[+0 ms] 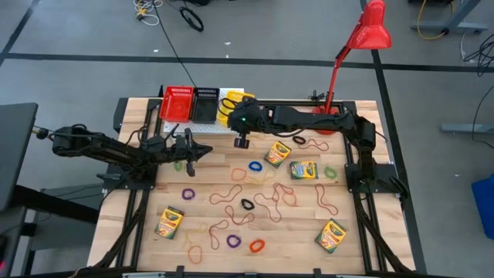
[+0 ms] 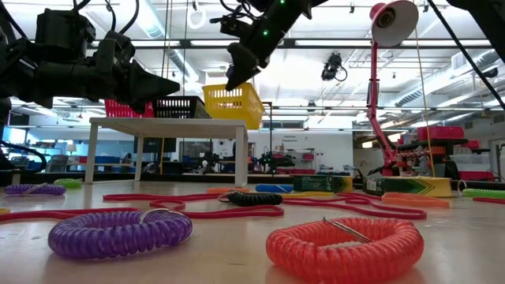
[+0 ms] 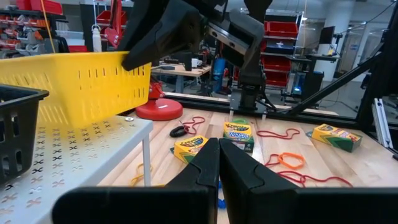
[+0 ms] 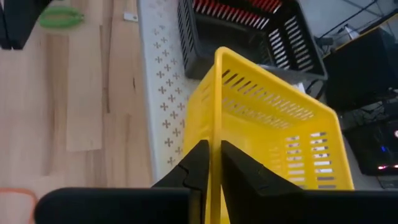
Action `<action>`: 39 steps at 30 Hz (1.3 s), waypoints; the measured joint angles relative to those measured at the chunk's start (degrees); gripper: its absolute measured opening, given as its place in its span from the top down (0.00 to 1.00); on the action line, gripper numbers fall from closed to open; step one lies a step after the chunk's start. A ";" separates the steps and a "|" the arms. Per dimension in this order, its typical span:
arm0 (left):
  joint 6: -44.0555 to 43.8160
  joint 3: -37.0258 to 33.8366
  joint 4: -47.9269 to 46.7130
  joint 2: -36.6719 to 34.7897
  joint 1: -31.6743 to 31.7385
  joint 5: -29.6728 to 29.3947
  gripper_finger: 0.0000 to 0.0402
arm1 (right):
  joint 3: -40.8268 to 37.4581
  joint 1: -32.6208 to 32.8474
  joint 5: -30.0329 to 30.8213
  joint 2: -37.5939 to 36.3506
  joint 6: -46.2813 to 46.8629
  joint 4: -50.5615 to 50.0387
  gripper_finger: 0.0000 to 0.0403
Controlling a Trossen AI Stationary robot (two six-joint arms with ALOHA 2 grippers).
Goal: Pick & Place Office Desk Supplies
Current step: Put the yellow bin on the shelf
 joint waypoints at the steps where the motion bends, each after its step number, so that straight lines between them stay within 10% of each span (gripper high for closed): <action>1: -0.01 0.00 0.00 0.00 0.02 0.00 0.97 | 0.00 0.00 -0.27 0.00 -0.22 0.40 0.89; 18: -0.01 0.00 -0.02 0.00 0.02 0.00 0.97 | 0.00 -0.05 -4.12 0.00 -3.37 2.89 0.74; 25: 0.01 0.00 -0.02 0.00 0.02 0.00 0.97 | -0.09 2.48 9.34 -4.01 -7.18 2.53 0.67; 29: -0.02 0.00 0.01 0.00 0.02 0.00 0.97 | 0.00 2.05 11.81 -7.51 -1.60 -3.45 0.73; 35: -0.02 0.00 0.00 0.00 0.02 -0.02 0.97 | -1.30 -5.06 0.27 -7.73 11.09 -12.36 0.97; 39: 0.00 0.00 -0.05 -0.02 0.01 -0.02 0.97 | -6.51 -7.86 -3.97 -7.41 12.25 -7.86 0.96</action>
